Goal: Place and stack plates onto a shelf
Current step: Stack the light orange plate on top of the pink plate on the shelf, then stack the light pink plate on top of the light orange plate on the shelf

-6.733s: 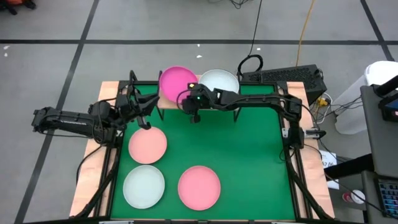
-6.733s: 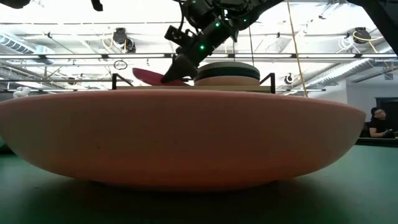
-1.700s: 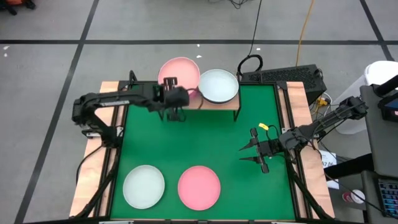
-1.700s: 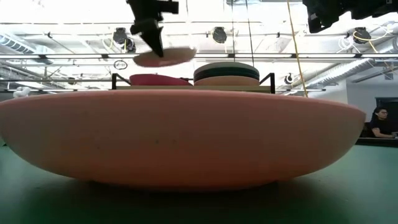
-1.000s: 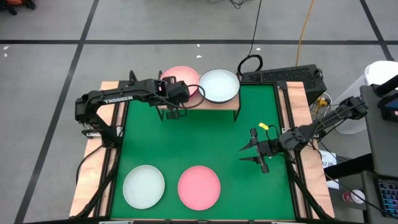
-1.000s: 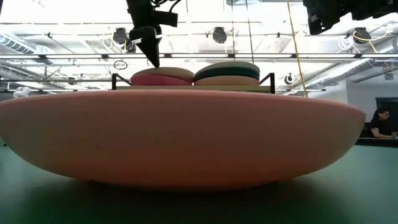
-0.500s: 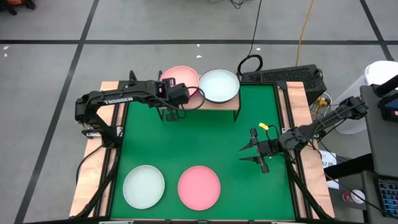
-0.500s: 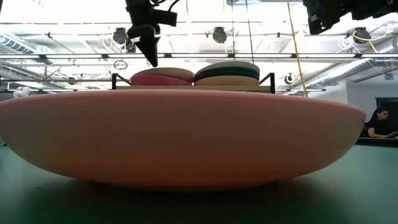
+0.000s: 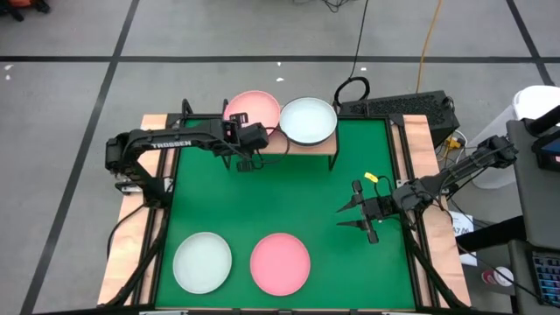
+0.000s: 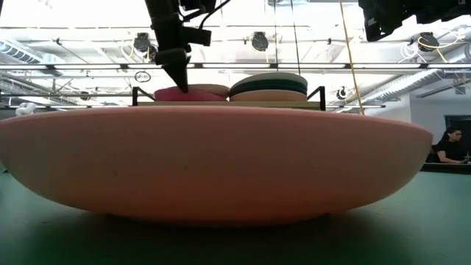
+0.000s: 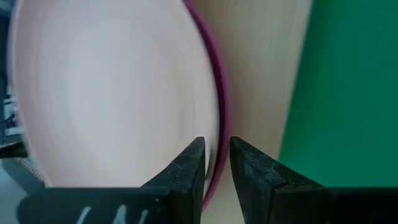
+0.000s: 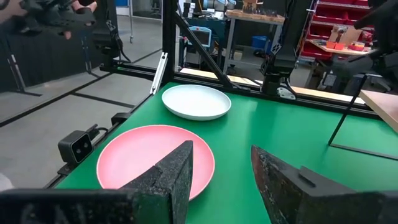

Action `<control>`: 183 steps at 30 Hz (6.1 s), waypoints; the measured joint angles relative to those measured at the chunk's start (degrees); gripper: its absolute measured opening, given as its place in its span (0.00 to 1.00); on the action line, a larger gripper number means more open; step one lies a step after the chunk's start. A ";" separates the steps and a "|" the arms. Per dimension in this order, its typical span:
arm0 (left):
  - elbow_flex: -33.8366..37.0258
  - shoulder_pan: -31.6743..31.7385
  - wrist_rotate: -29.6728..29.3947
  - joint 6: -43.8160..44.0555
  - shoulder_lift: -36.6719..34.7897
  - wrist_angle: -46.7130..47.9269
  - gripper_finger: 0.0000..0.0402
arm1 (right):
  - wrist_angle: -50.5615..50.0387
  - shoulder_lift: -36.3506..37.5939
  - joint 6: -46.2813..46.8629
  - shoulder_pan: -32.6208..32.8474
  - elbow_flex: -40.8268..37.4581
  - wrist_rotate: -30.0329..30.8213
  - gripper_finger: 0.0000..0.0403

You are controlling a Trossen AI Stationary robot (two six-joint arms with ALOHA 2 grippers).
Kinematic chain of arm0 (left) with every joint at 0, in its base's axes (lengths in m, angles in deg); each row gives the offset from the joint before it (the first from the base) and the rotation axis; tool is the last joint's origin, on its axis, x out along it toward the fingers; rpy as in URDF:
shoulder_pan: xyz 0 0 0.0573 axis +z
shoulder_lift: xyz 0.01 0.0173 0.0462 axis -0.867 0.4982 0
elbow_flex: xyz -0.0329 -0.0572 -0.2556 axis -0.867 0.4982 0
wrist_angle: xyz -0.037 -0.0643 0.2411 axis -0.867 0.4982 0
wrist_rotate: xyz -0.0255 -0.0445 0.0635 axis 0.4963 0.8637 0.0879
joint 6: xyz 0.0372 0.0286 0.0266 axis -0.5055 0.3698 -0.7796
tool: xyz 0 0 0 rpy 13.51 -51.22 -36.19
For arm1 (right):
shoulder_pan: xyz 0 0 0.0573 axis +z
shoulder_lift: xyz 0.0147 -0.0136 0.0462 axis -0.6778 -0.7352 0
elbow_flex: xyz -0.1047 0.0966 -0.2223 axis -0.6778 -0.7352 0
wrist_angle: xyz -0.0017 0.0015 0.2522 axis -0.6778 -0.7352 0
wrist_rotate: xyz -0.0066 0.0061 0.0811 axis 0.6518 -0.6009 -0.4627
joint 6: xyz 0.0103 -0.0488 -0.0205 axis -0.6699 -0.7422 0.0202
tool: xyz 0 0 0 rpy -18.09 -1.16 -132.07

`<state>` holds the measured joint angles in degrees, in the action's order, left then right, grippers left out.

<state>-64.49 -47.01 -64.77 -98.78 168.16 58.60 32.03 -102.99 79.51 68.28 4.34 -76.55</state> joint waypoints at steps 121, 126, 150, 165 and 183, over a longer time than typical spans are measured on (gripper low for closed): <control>49.01 -33.05 0.21 5.95 -33.72 -88.95 0.01 | 0.84 -48.24 -27.15 10.55 17.32 4.53 0.36; 49.01 -33.05 0.23 6.02 -33.73 -88.84 0.01 | 7.36 -52.30 -31.73 10.56 17.34 6.89 0.36; 49.01 -33.00 0.25 6.49 -33.72 -90.56 0.01 | 6.27 -56.77 -34.39 10.34 21.53 9.12 0.01; 42.06 -32.00 -3.99 -3.62 -43.85 -90.28 0.01 | 6.80 -37.36 -49.64 -1.92 25.41 20.66 0.00; 33.80 -31.01 -3.86 -5.45 -43.15 -77.31 0.01 | -29.59 -53.62 -48.07 -36.46 66.55 -5.15 0.00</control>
<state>-30.69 -78.03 -68.63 -104.24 125.02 -18.71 2.44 -156.62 31.45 31.82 70.89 -81.71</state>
